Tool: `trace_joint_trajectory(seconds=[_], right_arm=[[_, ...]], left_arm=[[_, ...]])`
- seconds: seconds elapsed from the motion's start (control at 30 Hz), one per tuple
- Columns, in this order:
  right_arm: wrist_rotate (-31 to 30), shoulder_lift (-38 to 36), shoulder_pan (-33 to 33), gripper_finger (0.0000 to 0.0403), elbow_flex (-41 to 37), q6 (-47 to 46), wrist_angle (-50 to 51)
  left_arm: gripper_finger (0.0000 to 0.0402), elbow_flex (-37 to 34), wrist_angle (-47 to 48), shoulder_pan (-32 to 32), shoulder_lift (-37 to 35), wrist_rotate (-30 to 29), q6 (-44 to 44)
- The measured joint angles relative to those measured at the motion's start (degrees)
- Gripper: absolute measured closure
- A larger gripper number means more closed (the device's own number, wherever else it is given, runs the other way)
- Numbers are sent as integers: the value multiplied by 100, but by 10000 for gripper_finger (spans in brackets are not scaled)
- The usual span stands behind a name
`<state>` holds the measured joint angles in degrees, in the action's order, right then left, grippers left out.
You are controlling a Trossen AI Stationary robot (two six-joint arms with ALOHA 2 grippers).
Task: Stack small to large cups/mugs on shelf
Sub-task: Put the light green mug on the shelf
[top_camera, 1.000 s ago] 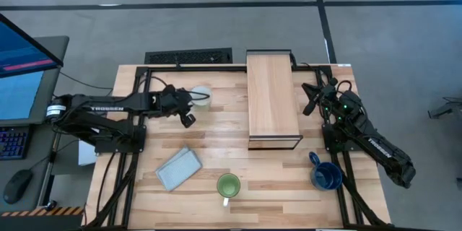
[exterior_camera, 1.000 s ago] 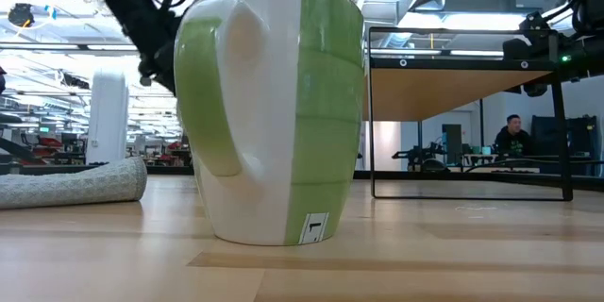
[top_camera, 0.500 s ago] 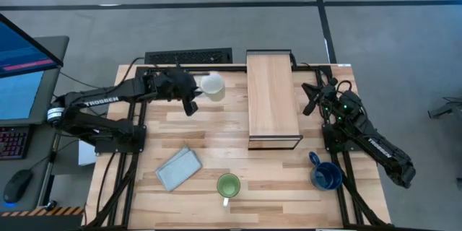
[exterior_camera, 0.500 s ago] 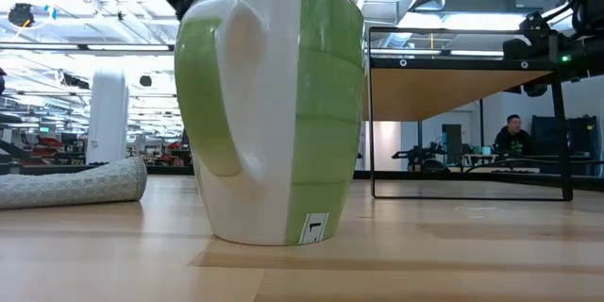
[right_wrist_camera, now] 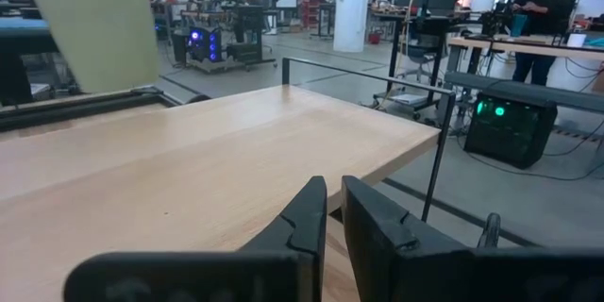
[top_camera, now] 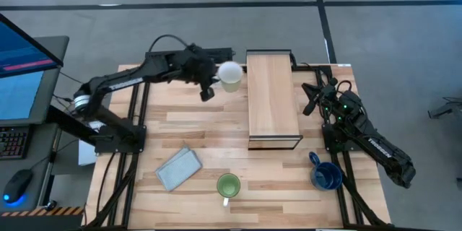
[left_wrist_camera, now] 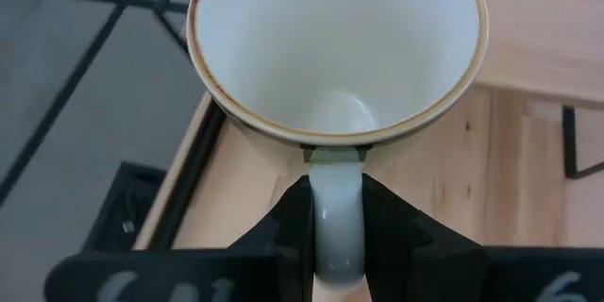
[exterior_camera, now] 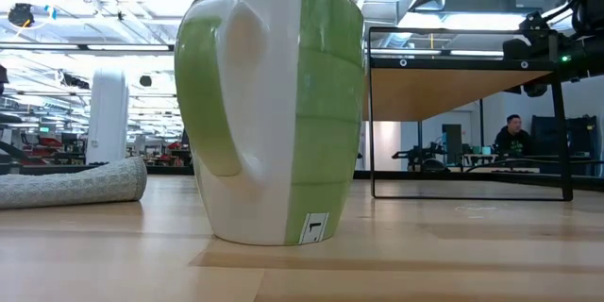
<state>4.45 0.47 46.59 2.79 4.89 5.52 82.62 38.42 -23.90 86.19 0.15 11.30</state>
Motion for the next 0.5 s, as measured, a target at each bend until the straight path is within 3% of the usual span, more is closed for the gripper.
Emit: trace_joint_trajectory(seconds=[0.3, 0.5], right_arm=[[0, 0, 0, 343, 0, 0, 0], [0, 0, 0, 343, 0, 0, 0]], left_arm=[[359, 1866, 658, 0, 1389, 255, 562], [359, 2781, 731, -80, 1939, 339, 887]])
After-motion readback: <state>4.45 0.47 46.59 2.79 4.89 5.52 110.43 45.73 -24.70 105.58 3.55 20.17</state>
